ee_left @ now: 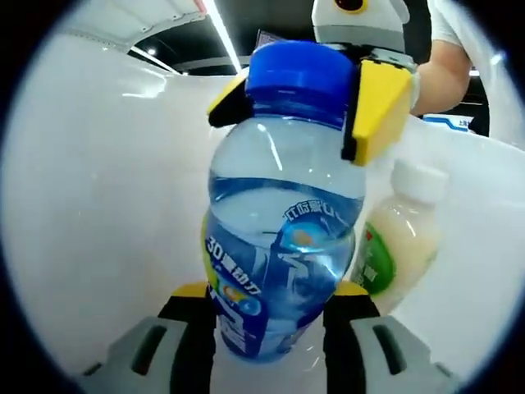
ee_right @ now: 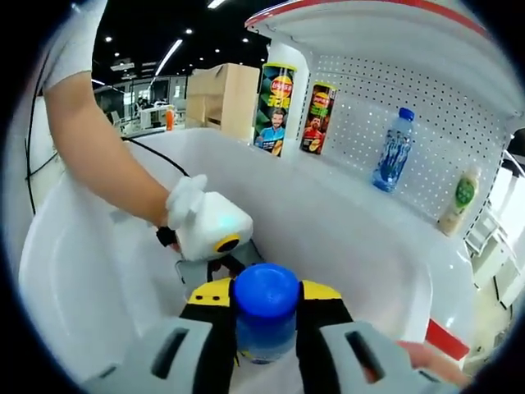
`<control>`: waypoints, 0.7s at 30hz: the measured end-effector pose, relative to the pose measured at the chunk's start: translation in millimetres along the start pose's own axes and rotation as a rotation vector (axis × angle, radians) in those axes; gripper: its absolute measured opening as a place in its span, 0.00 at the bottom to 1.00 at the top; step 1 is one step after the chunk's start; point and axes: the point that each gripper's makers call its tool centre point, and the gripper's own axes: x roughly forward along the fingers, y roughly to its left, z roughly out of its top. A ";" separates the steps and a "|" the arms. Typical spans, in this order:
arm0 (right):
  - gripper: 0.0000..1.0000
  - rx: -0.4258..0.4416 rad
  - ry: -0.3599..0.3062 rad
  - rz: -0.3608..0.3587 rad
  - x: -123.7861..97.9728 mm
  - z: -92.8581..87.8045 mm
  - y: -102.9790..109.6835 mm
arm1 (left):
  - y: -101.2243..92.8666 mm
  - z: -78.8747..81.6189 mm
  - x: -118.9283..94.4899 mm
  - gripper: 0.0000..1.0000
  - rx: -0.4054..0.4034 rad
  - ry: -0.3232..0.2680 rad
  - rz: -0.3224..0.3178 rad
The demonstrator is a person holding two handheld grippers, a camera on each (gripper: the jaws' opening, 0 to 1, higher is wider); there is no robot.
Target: Place the items from the shopping basket onto the snack and drink counter
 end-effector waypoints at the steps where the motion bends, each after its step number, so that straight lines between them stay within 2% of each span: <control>1: 0.26 0.001 -0.001 -0.001 0.0 0.3 -0.2 | 0.4 0.2 0.2 0.52 -0.002 0.006 -0.002; 5: 0.26 -0.002 -0.003 0.007 0.1 1.1 0.4 | 0.4 -0.8 -0.6 0.51 -0.008 0.009 -0.009; 10: 0.26 -0.017 -0.006 0.009 0.4 1.3 -1.1 | 1.5 -1.0 0.5 0.52 -0.014 0.056 0.007; 14: 0.26 -0.019 -0.009 0.011 0.2 1.7 -0.9 | 1.5 -1.3 -0.4 0.51 -0.016 0.045 0.003; 21: 0.25 -0.016 -0.014 0.019 0.9 3.2 -0.6 | 0.4 -1.0 -1.5 0.50 -0.008 0.073 -0.007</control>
